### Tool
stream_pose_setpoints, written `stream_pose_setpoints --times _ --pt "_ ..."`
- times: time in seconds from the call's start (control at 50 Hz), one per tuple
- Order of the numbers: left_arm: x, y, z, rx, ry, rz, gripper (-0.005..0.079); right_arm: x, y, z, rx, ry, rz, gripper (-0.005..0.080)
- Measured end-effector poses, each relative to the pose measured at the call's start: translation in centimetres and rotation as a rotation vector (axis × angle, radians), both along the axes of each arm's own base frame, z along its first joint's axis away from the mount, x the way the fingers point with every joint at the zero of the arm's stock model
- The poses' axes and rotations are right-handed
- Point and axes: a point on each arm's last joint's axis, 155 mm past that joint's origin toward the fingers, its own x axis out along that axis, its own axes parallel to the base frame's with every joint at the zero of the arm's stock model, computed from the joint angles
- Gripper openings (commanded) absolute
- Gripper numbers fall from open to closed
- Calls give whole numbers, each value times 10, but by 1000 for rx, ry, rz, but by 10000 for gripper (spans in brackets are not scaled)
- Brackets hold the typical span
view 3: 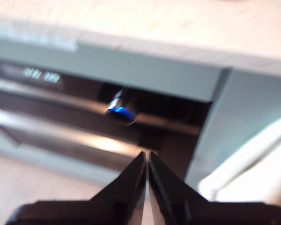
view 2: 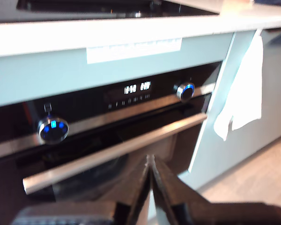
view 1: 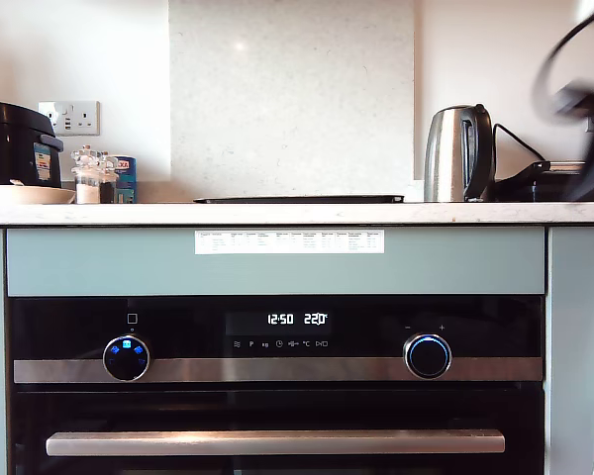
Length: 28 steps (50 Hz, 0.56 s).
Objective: Switch the oven temperature to 220 degrees by turning the right rotary switch until the correct number is selected
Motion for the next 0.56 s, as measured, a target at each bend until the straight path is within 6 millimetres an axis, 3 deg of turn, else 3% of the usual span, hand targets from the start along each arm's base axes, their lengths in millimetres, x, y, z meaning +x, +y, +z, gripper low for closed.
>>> stream_pose_setpoints --times 0.16,0.24,0.38,0.46,0.56 --pt "-6 2 -18 21 74 0 -22 -21 -24 55 -8 -206 -70 -2" --pt "-9 3 -27 32 113 0 -22 -36 -29 95 -34 -355 -73 -2" --pt "-15 4 -40 49 173 0 -22 -67 -28 142 -54 -541 -68 -3" --pt "-17 5 -42 52 184 0 -22 -79 -28 154 -57 -591 -68 -2" --pt "-17 5 -42 52 184 0 -22 -82 -28 149 -56 -574 -64 -2"
